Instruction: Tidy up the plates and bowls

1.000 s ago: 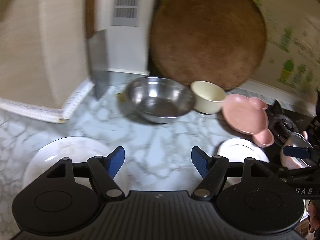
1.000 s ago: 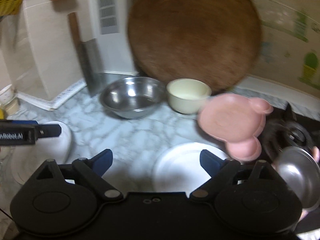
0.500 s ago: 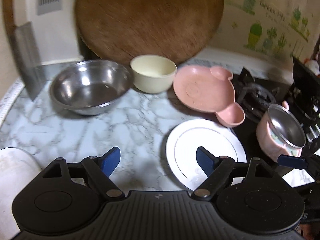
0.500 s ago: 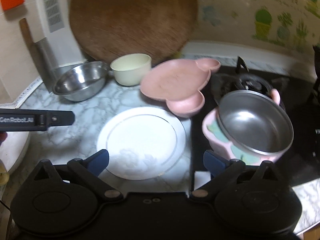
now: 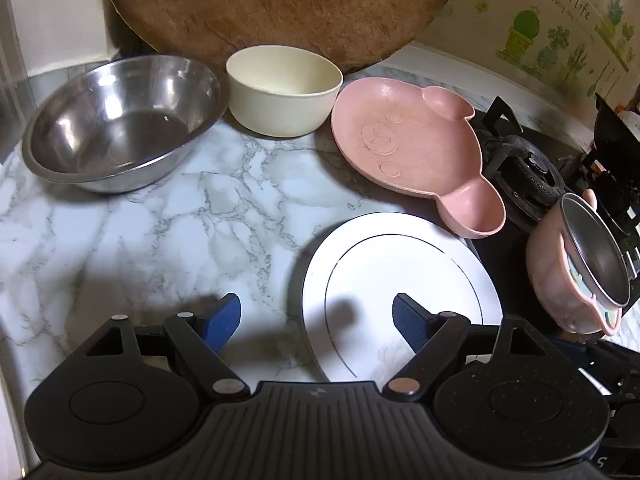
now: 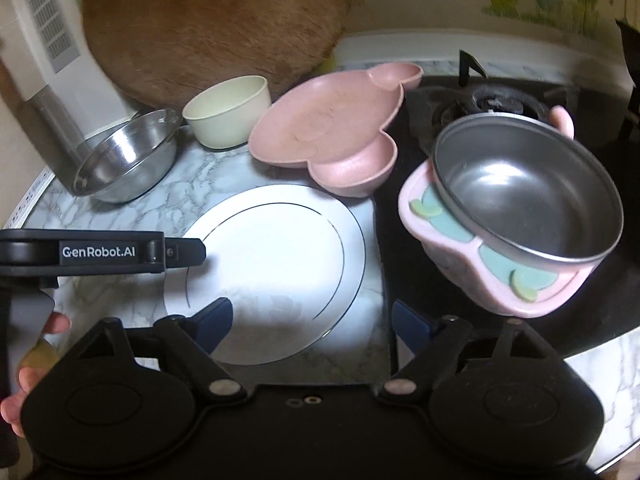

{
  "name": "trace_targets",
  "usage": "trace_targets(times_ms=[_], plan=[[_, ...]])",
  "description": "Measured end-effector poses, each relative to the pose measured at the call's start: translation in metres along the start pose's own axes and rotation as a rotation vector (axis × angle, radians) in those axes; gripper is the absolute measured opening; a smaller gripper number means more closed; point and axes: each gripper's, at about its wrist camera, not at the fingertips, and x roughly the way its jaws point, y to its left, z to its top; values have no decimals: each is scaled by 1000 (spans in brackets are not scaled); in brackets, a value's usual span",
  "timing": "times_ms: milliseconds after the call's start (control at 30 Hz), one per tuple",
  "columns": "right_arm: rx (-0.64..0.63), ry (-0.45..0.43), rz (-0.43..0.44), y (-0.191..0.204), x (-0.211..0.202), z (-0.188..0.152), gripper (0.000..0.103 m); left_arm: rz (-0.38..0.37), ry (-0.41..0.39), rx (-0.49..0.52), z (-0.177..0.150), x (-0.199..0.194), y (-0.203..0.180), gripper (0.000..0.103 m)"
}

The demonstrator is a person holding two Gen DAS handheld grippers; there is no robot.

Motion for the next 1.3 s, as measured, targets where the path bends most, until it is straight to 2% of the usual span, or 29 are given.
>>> trace_targets(times_ms=[333, 667, 867, 1000, 1167, 1300], plan=[[52, 28, 11, -5, 10, 3, 77, -26, 29, -25, 8, 16, 2, 82], [175, 18, 29, -21, 14, 6, 57, -70, 37, -104, 16, 18, 16, 44], [247, 10, 36, -33, 15, 8, 45, -141, 41, -163, 20, 16, 25, 36], [307, 10, 57, -43, 16, 9, 39, -184, 57, -206, 20, 20, 31, 34], [340, 14, 68, -47, 18, 10, 35, -201, 67, -249, 18, 22, 37, 26], [360, 25, 83, -48, 20, 11, 27, -197, 71, -276, 17, 23, 42, 19]])
